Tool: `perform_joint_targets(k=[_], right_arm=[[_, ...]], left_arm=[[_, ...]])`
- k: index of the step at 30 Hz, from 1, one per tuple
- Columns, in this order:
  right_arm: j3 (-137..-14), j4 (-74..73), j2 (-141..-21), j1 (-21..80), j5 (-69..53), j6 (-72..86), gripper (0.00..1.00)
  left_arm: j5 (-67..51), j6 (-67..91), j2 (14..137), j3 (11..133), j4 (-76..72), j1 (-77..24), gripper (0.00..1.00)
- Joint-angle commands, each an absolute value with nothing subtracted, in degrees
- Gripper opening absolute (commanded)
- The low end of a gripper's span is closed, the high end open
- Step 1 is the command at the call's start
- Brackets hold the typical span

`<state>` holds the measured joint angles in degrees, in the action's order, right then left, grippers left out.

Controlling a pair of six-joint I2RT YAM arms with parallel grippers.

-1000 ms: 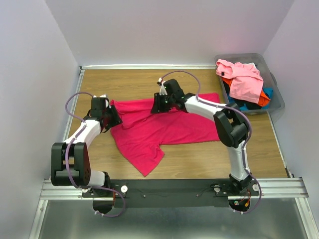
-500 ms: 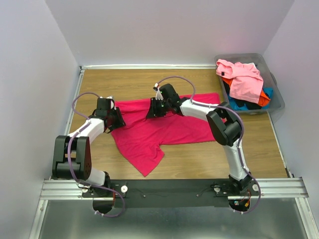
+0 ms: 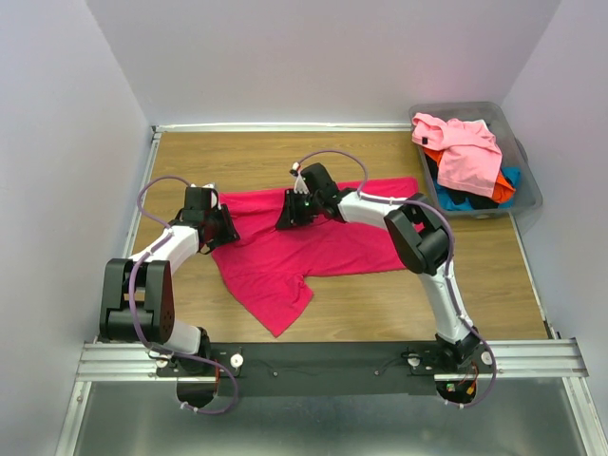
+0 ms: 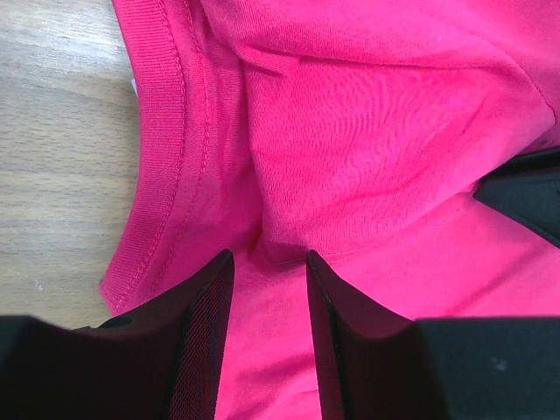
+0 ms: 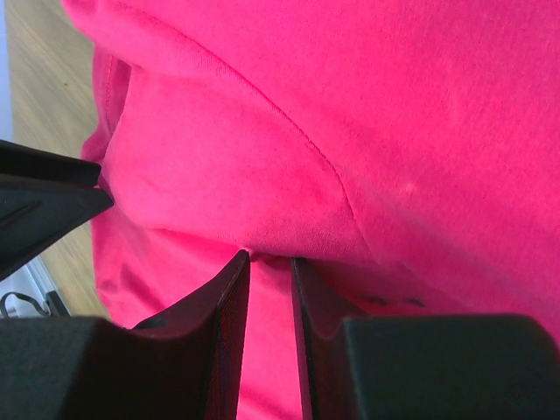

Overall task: Fold and stack the t-shirts
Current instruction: Fold the tshirt

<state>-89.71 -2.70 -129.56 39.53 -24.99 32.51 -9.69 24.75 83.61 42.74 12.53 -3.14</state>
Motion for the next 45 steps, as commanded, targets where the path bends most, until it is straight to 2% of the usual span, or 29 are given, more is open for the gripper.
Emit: perform_joint_targets(k=[1, 23, 32, 39, 45], right_arm=[[-92.1, -2.3, -132.1, 40.0, -25.8, 32.5, 0.33], [-94.6, -2.3, -132.5, 40.0, -27.2, 33.5, 0.32], [-93.7, -2.3, -132.7, 40.0, -27.2, 33.3, 0.24], [-93.3, -2.4, -131.8, 40.0, -27.9, 33.7, 0.02], [-93.0, -2.3, -130.9, 40.0, -27.8, 33.9, 0.01]], left_arm=[[-8.6, 23.6, 83.0, 44.2, 12.6, -3.5, 0.47], [-8.7, 23.6, 83.3, 44.3, 12.6, -3.6, 0.47], [-8.8, 23.8, 83.8, 44.4, 12.5, -3.7, 0.47], [-8.8, 23.9, 84.5, 44.8, 12.4, -4.0, 0.47], [-8.4, 23.8, 86.0, 45.3, 11.7, -4.4, 0.43]])
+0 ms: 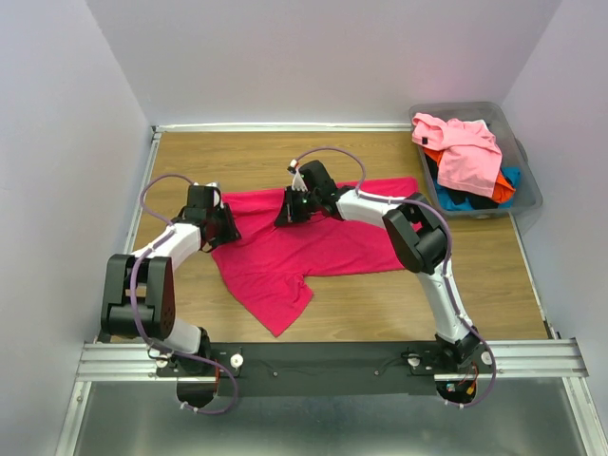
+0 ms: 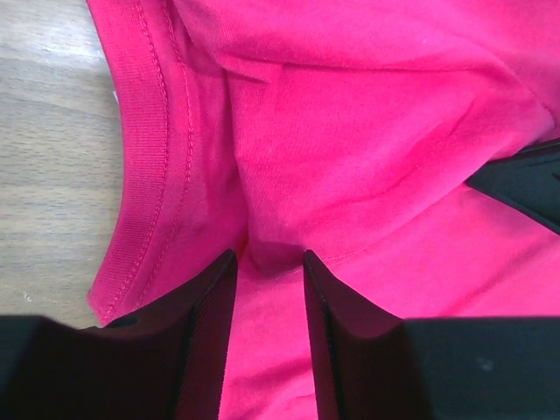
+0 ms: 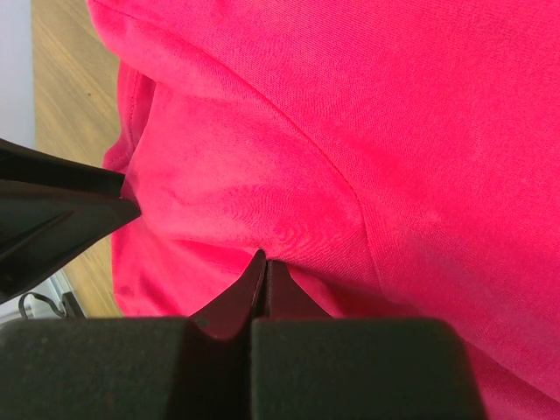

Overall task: Fold and stack the t-shirts
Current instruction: Fold the tshirt

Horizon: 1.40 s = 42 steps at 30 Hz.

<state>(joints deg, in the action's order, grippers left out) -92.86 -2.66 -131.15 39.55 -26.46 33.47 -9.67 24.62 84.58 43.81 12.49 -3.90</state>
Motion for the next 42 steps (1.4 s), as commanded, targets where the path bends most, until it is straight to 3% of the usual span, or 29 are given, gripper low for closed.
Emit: perform_joint_targets(k=[1, 8, 11, 18, 42], right_arm=[[-92.9, -2.3, -130.9, 40.0, -28.0, 34.1, 0.01], [-93.0, -2.3, -130.9, 40.0, -28.0, 34.2, 0.01], [-92.8, -2.4, -130.7, 40.0, -28.0, 34.2, 0.01], [-91.8, -2.5, -129.3, 40.0, -27.9, 34.5, 0.01], [-95.2, -20.6, -125.2, 39.7, -25.9, 29.4, 0.01]], left_arm=[[-8.3, 23.8, 86.3, 45.4, 11.6, -4.5, 0.43], [-8.7, 23.4, 88.2, 45.6, 10.9, -4.7, 0.41], [-9.0, 23.3, 88.1, 45.8, 11.0, -4.9, 0.21], [-9.0, 23.4, 86.1, 47.0, 13.8, -5.0, 0.0], [-17.8, 23.6, 83.1, 54.8, 35.4, -5.0, 0.0]])
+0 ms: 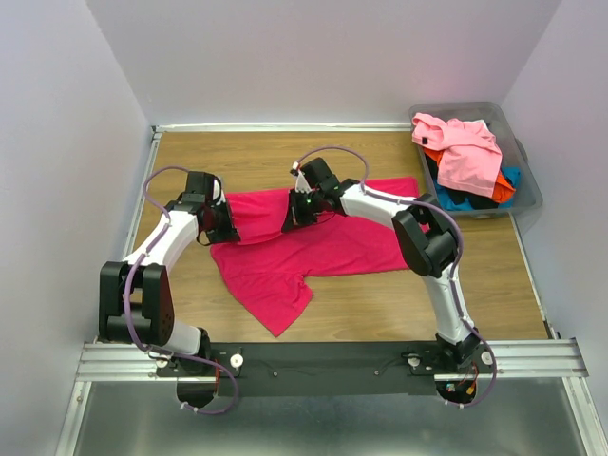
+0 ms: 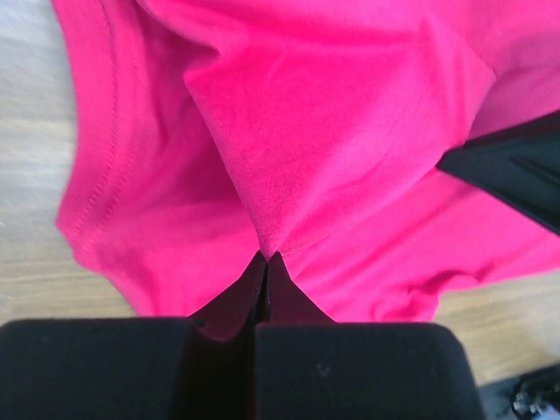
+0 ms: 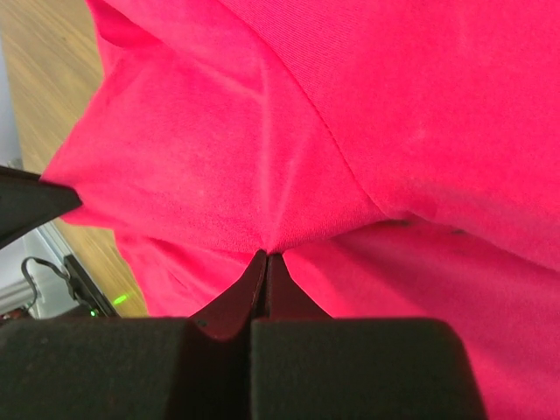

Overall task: Fold and stack the t-shirts
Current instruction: Fold the tshirt

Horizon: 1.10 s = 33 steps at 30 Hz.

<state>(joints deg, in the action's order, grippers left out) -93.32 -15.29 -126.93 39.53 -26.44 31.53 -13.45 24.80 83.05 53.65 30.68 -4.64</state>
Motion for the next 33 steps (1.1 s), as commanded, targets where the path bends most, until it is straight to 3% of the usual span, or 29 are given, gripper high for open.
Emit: perform_joint_targets(k=[1, 33], right_arm=[[-95.4, -20.8, -125.2, 39.8, -25.9, 29.3, 0.01], [-98.7, -28.6, -128.8, 39.6, -24.1, 23.4, 0.06]], left_arm=[[-17.9, 23.6, 83.0, 54.8, 35.9, -5.0, 0.0], [-20.7, 28.6, 81.2, 52.0, 35.4, -8.9, 0.02]])
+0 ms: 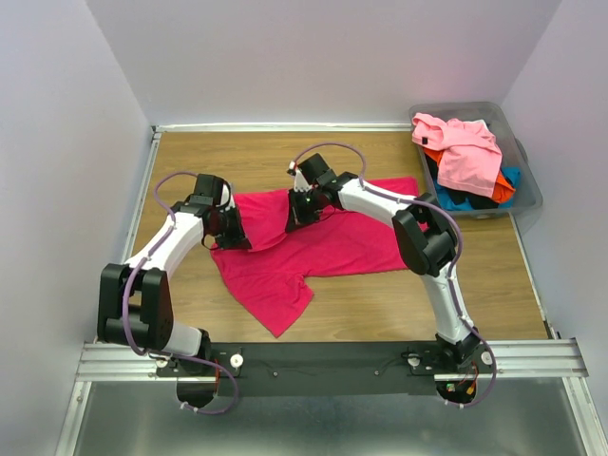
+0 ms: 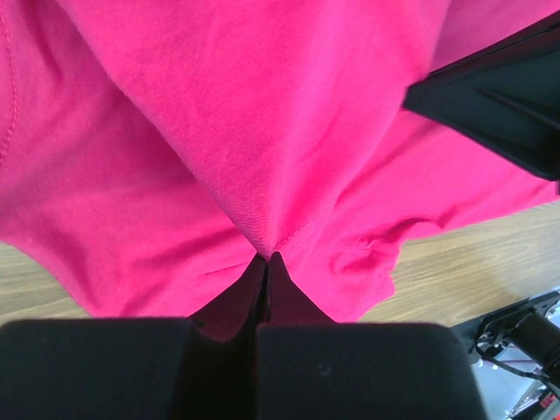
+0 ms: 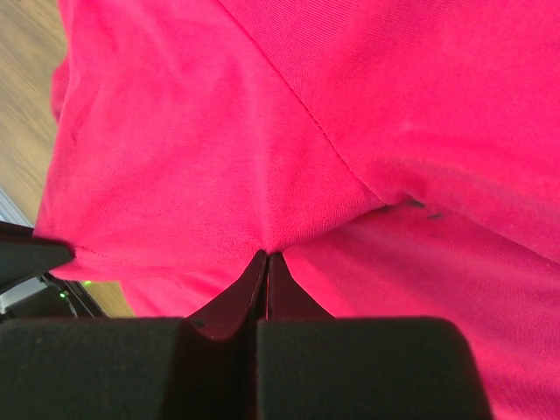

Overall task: Fold and stack the t-shirts
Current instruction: Fold the tshirt

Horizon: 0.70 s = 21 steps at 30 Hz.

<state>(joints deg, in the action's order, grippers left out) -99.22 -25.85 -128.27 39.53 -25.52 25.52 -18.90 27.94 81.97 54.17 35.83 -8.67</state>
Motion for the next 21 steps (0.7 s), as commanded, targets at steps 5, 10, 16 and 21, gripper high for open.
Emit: perform_joint_targets(k=[5, 10, 16, 21], right_arm=[[-96.3, -29.0, -128.4, 39.5, -22.8, 22.0, 0.17], [-97.0, -28.8, -128.5, 39.5, -23.5, 21.3, 0.24], [-98.4, -28.4, -127.2, 39.5, -23.3, 18.2, 0.39], [-96.5, -25.0, -123.8, 39.5, -19.9, 16.3, 0.49]], left_arm=[[-19.2, 28.7, 81.5, 51.2, 34.3, -8.9, 0.02], [-19.7, 29.0, 81.2, 54.0, 34.1, -8.9, 0.02], [-22.0, 29.8, 82.3, 60.2, 34.5, -8.9, 0.02], [-22.3, 29.6, 84.9, 65.6, 34.4, -8.9, 0.02]])
